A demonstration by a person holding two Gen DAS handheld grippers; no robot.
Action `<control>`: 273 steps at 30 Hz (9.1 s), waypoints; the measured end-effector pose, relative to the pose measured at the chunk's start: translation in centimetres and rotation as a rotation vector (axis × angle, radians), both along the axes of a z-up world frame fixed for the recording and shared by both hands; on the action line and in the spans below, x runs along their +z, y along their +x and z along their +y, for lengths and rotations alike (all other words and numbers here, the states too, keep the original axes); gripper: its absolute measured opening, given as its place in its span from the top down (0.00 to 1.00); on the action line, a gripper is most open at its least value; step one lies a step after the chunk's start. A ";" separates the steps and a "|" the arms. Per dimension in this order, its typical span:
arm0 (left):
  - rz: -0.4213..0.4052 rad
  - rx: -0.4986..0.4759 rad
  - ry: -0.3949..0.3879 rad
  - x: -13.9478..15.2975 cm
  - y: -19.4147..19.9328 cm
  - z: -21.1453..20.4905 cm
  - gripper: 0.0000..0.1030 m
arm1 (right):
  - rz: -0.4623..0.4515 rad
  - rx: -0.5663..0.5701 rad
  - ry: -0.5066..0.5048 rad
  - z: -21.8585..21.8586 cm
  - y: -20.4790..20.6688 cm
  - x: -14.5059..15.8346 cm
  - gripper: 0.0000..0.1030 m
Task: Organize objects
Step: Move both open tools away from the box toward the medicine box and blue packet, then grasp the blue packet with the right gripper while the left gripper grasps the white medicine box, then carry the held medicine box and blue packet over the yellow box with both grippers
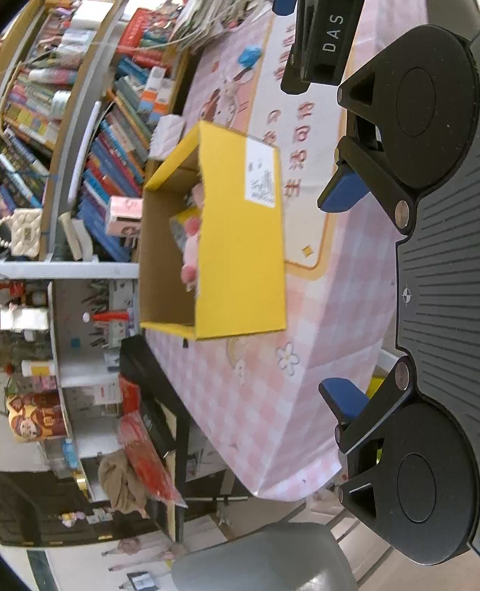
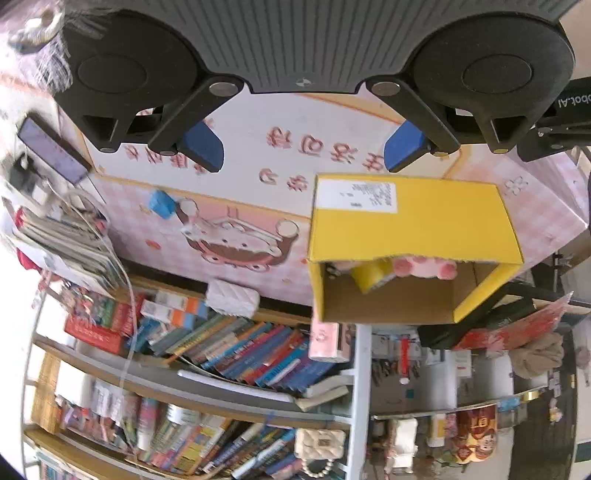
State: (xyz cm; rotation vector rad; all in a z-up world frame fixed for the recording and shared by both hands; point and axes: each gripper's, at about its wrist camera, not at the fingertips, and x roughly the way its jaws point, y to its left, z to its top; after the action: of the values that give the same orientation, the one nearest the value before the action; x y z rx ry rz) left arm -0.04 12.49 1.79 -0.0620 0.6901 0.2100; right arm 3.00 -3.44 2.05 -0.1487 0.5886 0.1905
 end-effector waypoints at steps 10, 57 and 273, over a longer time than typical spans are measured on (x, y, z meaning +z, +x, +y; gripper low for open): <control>0.040 -0.093 -0.008 -1.0 -0.8 -2.7 0.05 | 0.044 -0.081 0.002 -2.9 -2.4 -1.3 0.08; 0.115 -0.381 -0.042 -2.6 14.5 -20.2 0.05 | 0.128 -0.211 0.015 -18.8 11.8 -2.1 0.15; -0.138 0.024 -0.133 2.3 15.7 2.7 0.73 | 0.014 0.410 0.017 5.1 17.5 2.6 0.66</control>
State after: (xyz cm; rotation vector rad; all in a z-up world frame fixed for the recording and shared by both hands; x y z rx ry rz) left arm 15.68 15.21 4.14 -0.2105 0.5653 0.1812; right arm 20.53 1.66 4.64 -0.2518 0.5654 0.5943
